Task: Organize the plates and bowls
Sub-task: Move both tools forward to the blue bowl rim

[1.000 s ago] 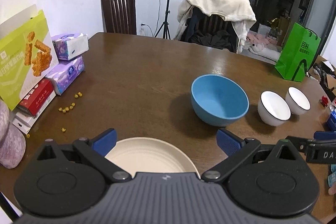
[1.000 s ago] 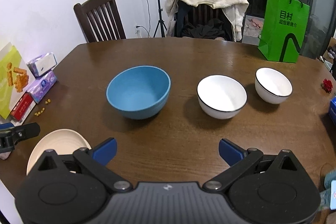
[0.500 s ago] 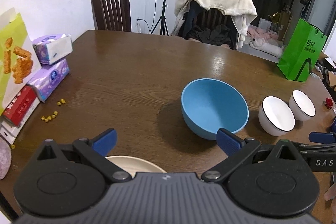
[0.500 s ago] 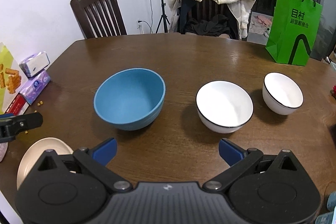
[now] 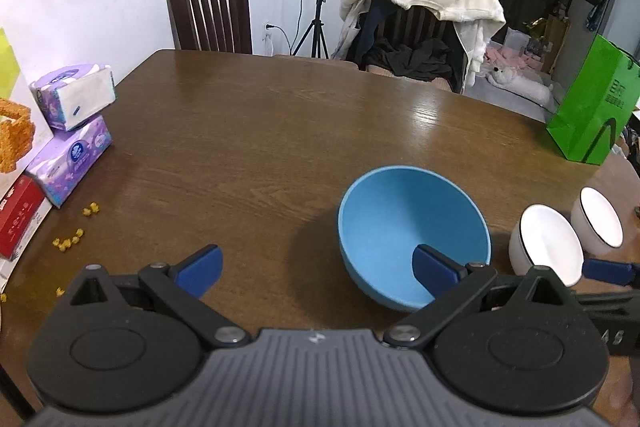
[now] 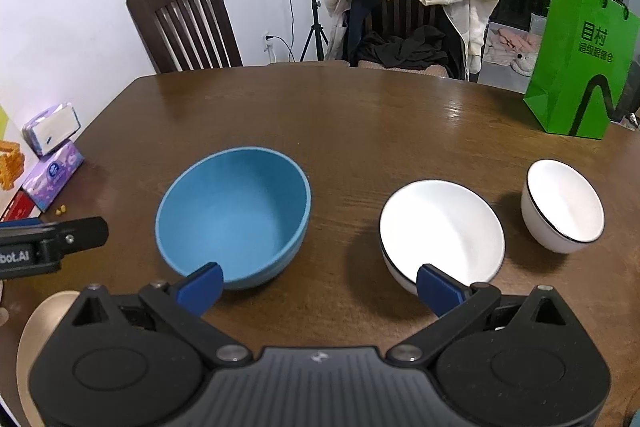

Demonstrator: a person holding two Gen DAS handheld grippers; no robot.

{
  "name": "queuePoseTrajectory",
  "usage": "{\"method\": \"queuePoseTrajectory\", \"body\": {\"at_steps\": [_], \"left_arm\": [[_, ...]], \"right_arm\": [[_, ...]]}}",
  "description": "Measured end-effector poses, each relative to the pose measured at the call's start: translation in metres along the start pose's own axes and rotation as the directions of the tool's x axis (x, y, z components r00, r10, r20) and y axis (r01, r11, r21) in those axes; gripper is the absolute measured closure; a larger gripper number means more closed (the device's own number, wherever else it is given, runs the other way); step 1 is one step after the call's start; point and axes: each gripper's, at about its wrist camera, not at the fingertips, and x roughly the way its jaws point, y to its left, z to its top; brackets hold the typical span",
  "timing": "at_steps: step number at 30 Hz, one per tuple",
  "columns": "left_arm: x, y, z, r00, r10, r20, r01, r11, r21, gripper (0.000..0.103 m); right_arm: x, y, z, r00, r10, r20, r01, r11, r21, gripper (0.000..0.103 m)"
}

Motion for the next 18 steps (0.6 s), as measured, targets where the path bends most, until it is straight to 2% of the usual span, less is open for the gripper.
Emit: {"method": "queuePoseTrajectory", "body": {"at_steps": [11,14,18], "left_arm": [[0.039,-0.010,0.014,0.998,0.038,-0.053,-0.037,0.999,0.012,0.000],[0.050,-0.011,0.015,0.996,0.044,-0.073,-0.043,0.999,0.010,0.001],[0.063,-0.016,0.017,0.994,0.051,-0.094,-0.051,0.999,0.007,0.001]], "right_arm": [[0.032,0.011,0.017,1.000,0.000,-0.024,-0.001,0.999,-0.044,0.019],[0.041,0.010,0.023,0.999,-0.005,-0.035,0.004,0.999,-0.042,0.030],[0.053,0.012,0.031,0.999,-0.023,-0.037,0.020,0.998,-0.058,0.030]]}}
